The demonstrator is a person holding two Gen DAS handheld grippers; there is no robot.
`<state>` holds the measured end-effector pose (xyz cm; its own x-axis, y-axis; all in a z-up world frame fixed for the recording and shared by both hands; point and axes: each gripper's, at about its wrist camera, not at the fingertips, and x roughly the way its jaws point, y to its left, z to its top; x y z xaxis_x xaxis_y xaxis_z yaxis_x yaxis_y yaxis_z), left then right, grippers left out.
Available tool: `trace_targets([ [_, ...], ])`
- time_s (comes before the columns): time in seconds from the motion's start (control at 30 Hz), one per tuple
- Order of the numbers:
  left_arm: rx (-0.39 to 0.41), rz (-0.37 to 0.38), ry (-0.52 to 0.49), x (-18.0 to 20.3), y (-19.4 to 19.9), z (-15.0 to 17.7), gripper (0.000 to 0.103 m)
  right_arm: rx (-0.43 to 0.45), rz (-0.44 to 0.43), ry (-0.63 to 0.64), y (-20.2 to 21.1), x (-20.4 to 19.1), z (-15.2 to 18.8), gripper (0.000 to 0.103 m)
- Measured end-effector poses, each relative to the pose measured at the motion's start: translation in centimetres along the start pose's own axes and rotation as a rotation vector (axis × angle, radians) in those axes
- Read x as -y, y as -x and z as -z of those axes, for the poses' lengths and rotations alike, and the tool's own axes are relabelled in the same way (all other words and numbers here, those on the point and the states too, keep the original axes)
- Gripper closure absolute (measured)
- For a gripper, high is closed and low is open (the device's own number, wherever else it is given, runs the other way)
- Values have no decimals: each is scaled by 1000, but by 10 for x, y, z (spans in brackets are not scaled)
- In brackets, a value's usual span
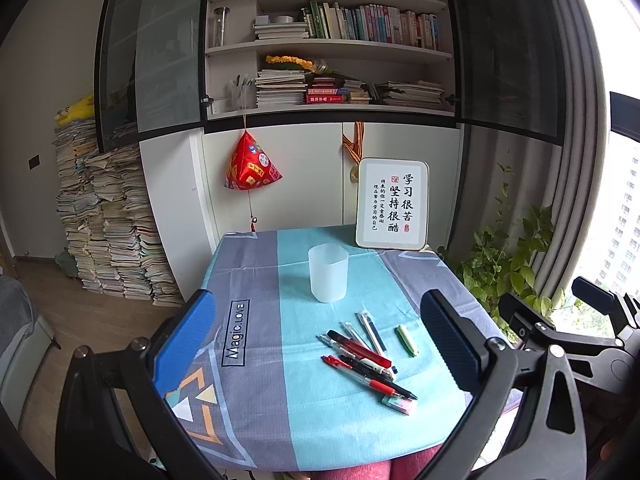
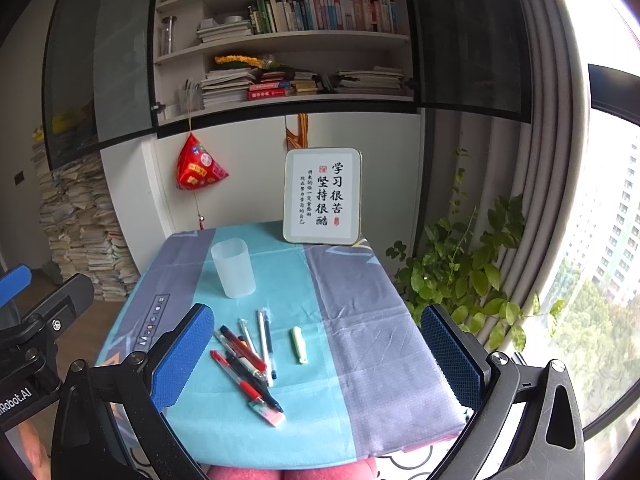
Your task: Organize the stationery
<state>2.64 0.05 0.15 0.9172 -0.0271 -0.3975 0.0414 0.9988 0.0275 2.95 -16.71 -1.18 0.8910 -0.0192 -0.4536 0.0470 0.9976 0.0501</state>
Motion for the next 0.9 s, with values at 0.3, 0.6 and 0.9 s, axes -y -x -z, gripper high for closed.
trace_targets([
  [0.3,-16,7,2,1,-9,-2,1,-16,4,-1,-10,0,3,0],
  [0.6,-18,12,5,1,-10,-1,1,-18,2,-1,-10,0,2,0],
  [0.9,-31,14,8,1,-16,1,1,-34,0,10,-15,-3,5,0],
])
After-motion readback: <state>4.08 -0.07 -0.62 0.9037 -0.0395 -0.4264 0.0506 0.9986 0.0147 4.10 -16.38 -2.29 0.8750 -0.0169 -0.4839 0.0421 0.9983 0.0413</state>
